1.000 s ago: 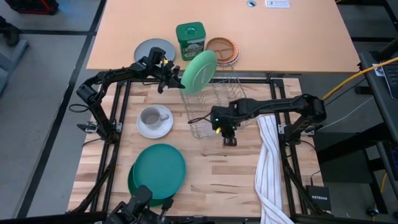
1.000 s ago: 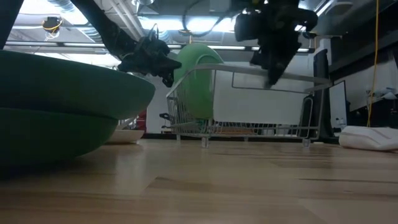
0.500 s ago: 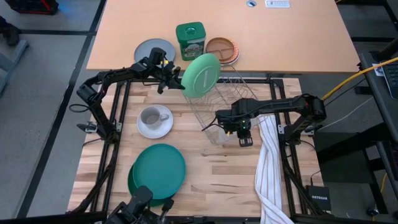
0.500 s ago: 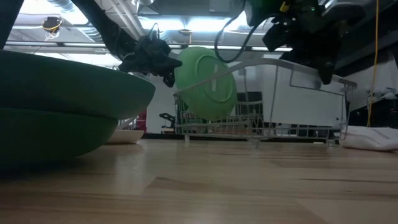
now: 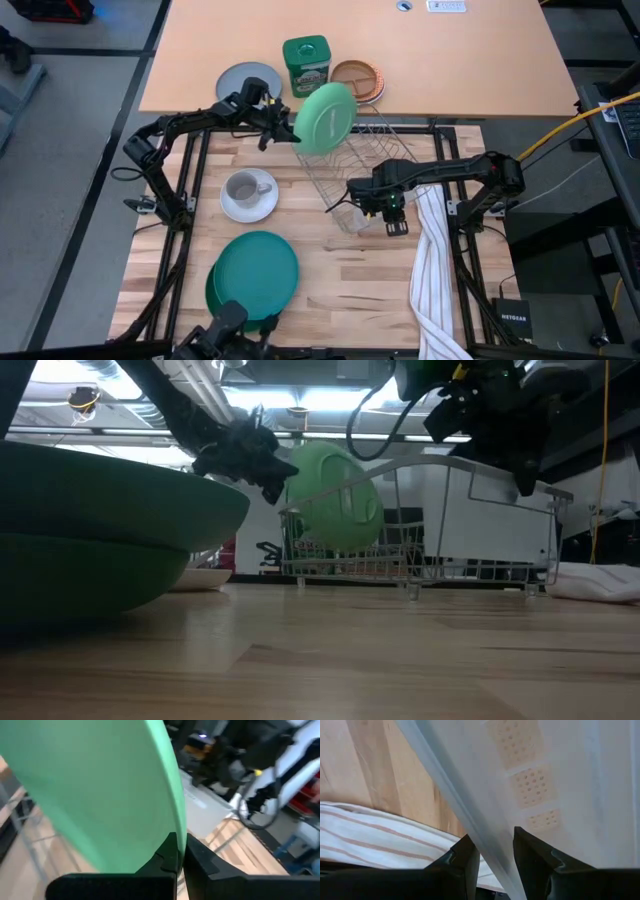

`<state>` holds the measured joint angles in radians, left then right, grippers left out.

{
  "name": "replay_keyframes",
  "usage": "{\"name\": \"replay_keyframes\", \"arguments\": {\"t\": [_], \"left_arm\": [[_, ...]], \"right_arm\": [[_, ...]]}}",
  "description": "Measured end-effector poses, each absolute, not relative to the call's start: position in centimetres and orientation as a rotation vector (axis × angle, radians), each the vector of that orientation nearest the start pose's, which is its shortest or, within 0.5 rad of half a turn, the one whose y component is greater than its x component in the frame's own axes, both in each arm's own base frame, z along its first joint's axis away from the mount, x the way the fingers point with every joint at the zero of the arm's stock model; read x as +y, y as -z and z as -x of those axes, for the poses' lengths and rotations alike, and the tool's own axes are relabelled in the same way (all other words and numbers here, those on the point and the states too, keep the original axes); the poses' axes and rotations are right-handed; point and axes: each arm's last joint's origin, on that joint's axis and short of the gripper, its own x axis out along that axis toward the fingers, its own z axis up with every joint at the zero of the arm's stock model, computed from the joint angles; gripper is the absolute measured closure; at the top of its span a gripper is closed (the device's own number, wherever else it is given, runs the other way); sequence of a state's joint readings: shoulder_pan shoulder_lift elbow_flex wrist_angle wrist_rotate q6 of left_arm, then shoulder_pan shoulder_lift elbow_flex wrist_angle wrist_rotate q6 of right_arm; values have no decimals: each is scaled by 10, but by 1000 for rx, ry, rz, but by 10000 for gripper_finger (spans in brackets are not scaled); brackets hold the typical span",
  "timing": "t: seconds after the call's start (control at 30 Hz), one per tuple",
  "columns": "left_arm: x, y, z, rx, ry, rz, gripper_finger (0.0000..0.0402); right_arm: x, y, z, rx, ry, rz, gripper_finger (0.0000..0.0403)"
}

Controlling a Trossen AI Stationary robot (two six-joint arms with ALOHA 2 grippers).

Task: Sort dishes
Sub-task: Put the light green plate into the dish rack

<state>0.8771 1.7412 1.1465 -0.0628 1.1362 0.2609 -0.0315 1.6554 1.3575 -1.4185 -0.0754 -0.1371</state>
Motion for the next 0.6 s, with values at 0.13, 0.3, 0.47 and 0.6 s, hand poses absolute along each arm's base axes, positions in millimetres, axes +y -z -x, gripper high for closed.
{"name": "replay_keyframes", "arguments": {"t": [0.13,0.3,0.47,0.6], "left_arm": [[262,-226,-256,344,245,355,383],[259,-224,-261,387,179,361,363],[259,-223,-262,406,137,334,357],[260,-223,-261,402,146,279,356]], "right_arm": [[-7,-256,-280,1705,-153,4,285],[-6,-256,-280,1703,-157,-1,285],[-6,-256,-280,1703,-159,-3,285],[-6,-257,-279,1719,-160,-5,285]]}}
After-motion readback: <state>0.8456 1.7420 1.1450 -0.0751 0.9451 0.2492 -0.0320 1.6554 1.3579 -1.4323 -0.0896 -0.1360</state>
